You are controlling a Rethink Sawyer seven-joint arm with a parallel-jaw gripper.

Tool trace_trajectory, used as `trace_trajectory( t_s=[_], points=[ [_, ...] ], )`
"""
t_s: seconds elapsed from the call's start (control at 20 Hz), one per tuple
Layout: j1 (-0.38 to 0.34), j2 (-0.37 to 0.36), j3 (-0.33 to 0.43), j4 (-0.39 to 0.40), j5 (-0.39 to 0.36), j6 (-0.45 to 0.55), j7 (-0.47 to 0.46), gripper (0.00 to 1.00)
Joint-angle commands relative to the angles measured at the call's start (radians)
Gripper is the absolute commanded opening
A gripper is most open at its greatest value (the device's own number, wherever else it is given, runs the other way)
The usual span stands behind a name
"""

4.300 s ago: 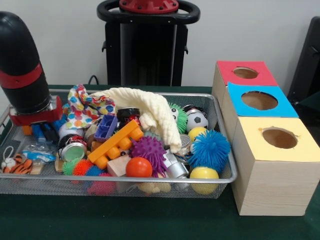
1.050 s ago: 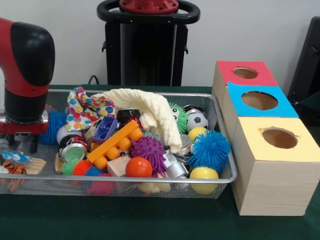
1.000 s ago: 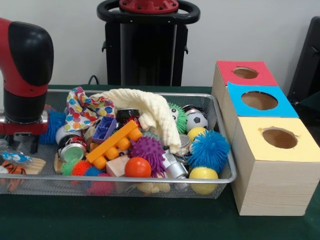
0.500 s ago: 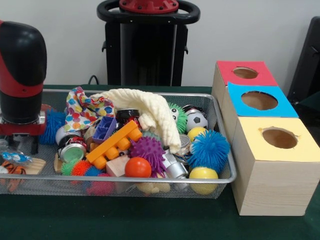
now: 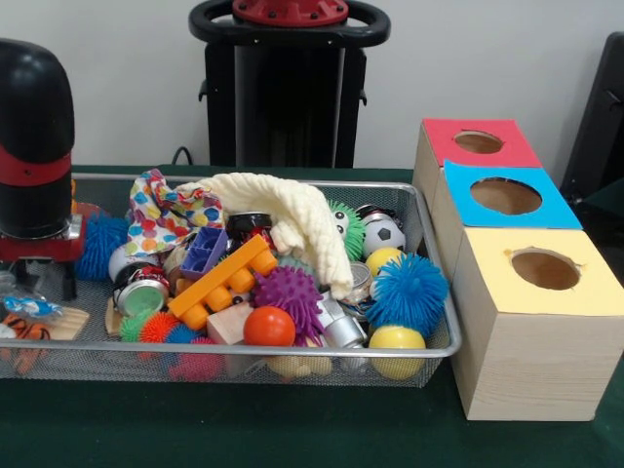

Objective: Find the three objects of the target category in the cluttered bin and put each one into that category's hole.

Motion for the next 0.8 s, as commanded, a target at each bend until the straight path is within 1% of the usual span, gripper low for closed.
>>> trace_trajectory(
  t_s=[0.05, 0.15, 0.25, 0.3, 0.4, 0.45, 0.55, 0.65, 0.8],
  points=[
    [-0.040, 0.004, 0.114, 0.112, 0.066, 0.022, 0.111, 1.00],
    [-0.050, -0.002, 0.129, 0.127, 0.066, -0.026, 0.109, 1.00],
    [-0.044, -0.004, 0.122, 0.128, 0.061, -0.044, 0.117, 1.00],
    [-0.041, -0.004, 0.117, 0.127, 0.063, -0.058, 0.133, 1.00],
    [-0.032, -0.006, 0.102, 0.128, 0.077, -0.111, 0.199, 1.00],
    [-0.031, -0.008, 0.098, 0.133, 0.092, -0.170, 0.253, 1.00],
    [-0.044, -0.016, 0.108, 0.154, 0.115, -0.284, 0.317, 1.00],
    [-0.087, -0.031, 0.155, 0.205, 0.124, -0.387, 0.328, 1.00],
    [-0.135, -0.048, 0.202, 0.259, 0.130, -0.499, 0.343, 1.00]
  ],
)
